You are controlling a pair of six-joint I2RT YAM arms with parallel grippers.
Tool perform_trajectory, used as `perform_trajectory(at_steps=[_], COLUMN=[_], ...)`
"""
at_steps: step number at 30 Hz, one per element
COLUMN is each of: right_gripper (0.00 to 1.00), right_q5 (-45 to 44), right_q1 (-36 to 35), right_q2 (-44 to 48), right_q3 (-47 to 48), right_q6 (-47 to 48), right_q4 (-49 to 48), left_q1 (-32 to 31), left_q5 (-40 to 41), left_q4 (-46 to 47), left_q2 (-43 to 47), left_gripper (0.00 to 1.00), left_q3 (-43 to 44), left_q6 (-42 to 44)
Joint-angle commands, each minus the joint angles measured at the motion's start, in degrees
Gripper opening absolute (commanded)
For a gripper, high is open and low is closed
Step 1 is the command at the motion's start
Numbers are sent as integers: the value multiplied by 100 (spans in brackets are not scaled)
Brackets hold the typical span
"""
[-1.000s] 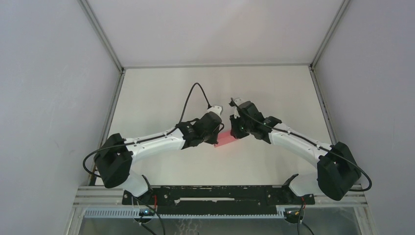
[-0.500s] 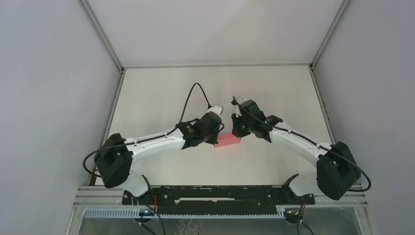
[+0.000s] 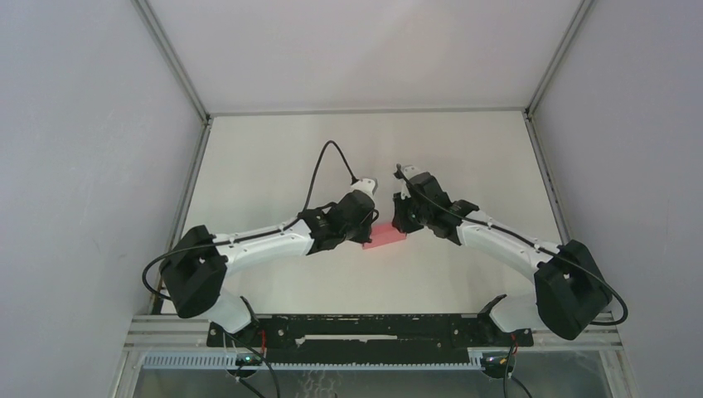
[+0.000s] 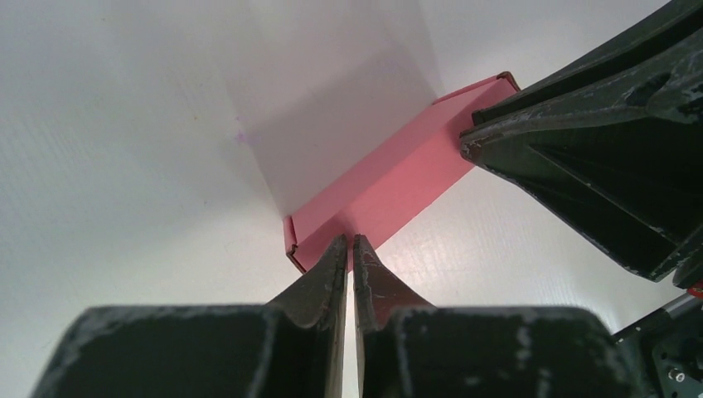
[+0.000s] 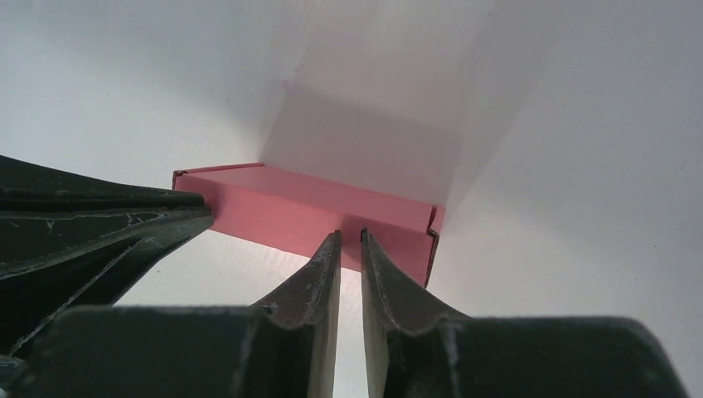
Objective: Fold the paper box
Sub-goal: Close the paper box at the center of the board.
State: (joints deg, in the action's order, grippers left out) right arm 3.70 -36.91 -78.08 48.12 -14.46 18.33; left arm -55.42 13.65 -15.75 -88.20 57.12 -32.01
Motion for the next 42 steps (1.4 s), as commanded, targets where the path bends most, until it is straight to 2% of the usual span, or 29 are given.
perform_trajectory(at_steps=[1, 8, 21, 34, 39, 42], right_gripper=[22, 22, 23, 24, 30, 38], right_q5=[89, 165, 58, 292, 375, 325], right_q1=[-28, -75, -492, -887, -623, -198], right_q2=[-145, -189, 527, 746, 1007, 1148], right_q3=[-437, -489, -1052, -1384, -1286, -1215], right_q6=[-223, -243, -553, -896, -832, -669], right_q4=[124, 134, 394, 237, 323, 435], left_q1=[22, 10, -242, -391, -335, -7], left_q5=[-109, -19, 20, 33, 313, 288], left_q4=[30, 105, 46, 40, -431, -487], left_q2=[-180, -233, 277, 413, 857, 1109], left_gripper=[10, 10, 11, 11, 12, 19], left_q3=[-450, -579, -1020, -1502, -1345, -1415], left_q6=[-186, -228, -542, -986, -867, -768])
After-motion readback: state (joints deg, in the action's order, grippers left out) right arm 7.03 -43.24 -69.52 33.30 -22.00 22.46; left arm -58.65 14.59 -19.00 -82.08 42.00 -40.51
